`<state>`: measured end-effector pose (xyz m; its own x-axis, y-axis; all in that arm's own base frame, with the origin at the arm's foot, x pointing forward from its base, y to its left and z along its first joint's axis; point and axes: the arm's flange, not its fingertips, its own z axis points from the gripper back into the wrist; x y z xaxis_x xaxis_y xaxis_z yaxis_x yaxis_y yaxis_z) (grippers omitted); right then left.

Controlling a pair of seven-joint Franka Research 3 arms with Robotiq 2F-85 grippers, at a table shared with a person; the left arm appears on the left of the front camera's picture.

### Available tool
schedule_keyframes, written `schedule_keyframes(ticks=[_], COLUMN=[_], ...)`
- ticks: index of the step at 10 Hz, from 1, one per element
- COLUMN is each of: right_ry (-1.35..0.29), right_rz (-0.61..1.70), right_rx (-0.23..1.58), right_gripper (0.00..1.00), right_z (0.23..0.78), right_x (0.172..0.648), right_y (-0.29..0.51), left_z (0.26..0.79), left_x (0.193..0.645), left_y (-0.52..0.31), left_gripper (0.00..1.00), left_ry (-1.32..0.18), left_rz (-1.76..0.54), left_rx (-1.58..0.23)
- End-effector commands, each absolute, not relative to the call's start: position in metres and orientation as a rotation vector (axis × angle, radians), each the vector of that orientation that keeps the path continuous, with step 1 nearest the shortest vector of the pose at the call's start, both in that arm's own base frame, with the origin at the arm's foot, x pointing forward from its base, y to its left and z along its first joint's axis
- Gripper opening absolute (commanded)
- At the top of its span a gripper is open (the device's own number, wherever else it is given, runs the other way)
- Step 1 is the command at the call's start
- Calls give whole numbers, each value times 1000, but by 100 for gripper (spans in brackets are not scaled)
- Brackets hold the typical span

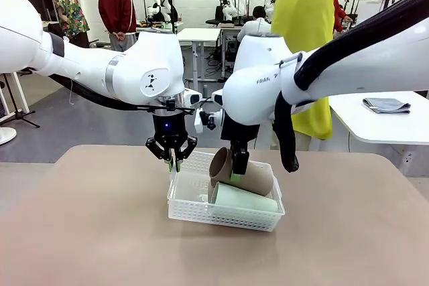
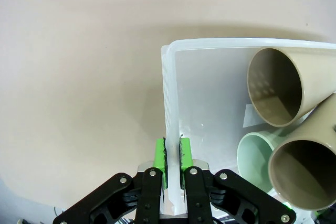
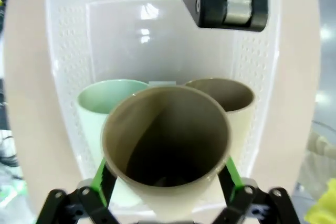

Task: Clean and organize the cups into the basket.
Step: Pick up the Reusable plastic cup from the right side of the table and stack it inside the Organizing basket in the center of the table.

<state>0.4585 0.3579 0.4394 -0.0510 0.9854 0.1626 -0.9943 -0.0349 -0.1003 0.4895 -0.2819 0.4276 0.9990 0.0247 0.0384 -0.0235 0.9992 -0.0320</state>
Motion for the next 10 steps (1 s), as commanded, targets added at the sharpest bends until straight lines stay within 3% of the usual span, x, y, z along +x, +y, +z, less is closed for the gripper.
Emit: schedule_keyframes(ticks=[1,4,8,10], right_ry=[-273,-359,-780,-872], right_rz=[1605,1573,1591,1568], right_rx=[118,205,600,672], right_gripper=[100,100,100,100], right_z=[454,478,518,511], right_x=[440,427,401,396], right_y=[324,285,171,109], left_z=[428,428,428,428], left_x=[488,488,488,488], left_y=[-282,-282,-282,-282], left_gripper=[0,0,0,0], left_ry=[-41,-41,-41,-41], left_rz=[21,21,21,21], left_rx=[-30,-30,-30,-30])
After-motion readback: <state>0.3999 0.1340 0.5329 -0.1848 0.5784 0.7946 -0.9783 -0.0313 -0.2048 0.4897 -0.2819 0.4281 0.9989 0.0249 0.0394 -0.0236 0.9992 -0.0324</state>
